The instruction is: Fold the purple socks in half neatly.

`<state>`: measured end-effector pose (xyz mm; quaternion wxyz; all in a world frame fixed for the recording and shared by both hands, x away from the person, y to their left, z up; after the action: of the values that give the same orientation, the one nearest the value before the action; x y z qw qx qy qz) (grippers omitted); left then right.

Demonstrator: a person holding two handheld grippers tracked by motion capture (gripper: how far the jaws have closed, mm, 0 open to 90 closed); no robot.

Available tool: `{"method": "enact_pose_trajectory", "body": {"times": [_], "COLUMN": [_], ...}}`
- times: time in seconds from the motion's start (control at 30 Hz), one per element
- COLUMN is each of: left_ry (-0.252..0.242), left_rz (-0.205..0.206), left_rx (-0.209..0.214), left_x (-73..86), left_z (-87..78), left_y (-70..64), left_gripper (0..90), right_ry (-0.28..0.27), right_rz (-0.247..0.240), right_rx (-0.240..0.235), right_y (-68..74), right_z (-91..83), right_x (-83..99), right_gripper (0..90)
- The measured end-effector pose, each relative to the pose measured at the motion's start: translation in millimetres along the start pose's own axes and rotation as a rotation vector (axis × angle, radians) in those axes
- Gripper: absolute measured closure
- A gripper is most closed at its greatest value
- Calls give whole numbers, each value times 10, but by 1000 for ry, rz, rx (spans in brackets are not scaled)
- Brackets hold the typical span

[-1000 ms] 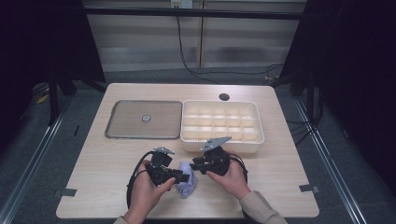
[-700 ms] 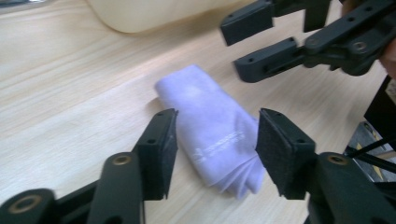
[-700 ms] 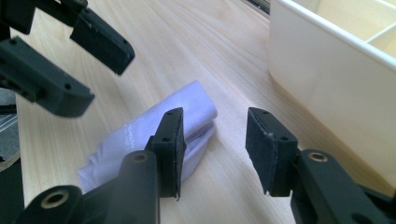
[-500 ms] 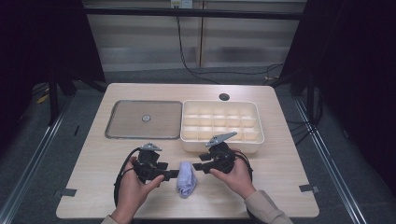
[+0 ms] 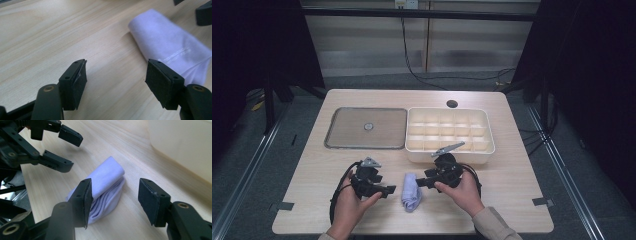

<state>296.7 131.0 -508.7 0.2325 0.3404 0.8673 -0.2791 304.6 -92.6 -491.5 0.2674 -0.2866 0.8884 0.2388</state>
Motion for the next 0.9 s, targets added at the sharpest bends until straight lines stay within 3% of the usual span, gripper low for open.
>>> {"method": "enact_pose_trajectory", "body": {"times": [0.37, 0.6, 0.83, 0.9], "left_ry": [-5, -30, -62, -76], "left_rz": [58, 67, 128, 129], "left_rx": [-24, -38, -43, -35], "left_x": [85, 115, 164, 184], "left_z": [43, 45, 45, 45], "left_y": [74, 132, 157, 157], "left_gripper": [303, 277, 238, 224], "right_ry": [62, 76, 87, 88], "right_rz": [99, 100, 118, 116], "right_rx": [-35, -40, -39, -39], "right_y": [25, 35, 35, 41], "right_z": [46, 57, 42, 43], "right_x": [4, 2, -24, -31], "right_gripper": [436, 434, 434, 436]}}
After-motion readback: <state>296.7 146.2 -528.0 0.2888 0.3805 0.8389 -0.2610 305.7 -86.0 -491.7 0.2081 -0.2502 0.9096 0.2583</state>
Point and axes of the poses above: each handheld gripper's, and its own axes: z roughly forward along the jaws, x roughly out of its underside, y roughly to its left, the point moved 4 cm from there along z, roughly forward along the jaws, and after that the axes turned 8 degrees about x, right-handed, at the moved point
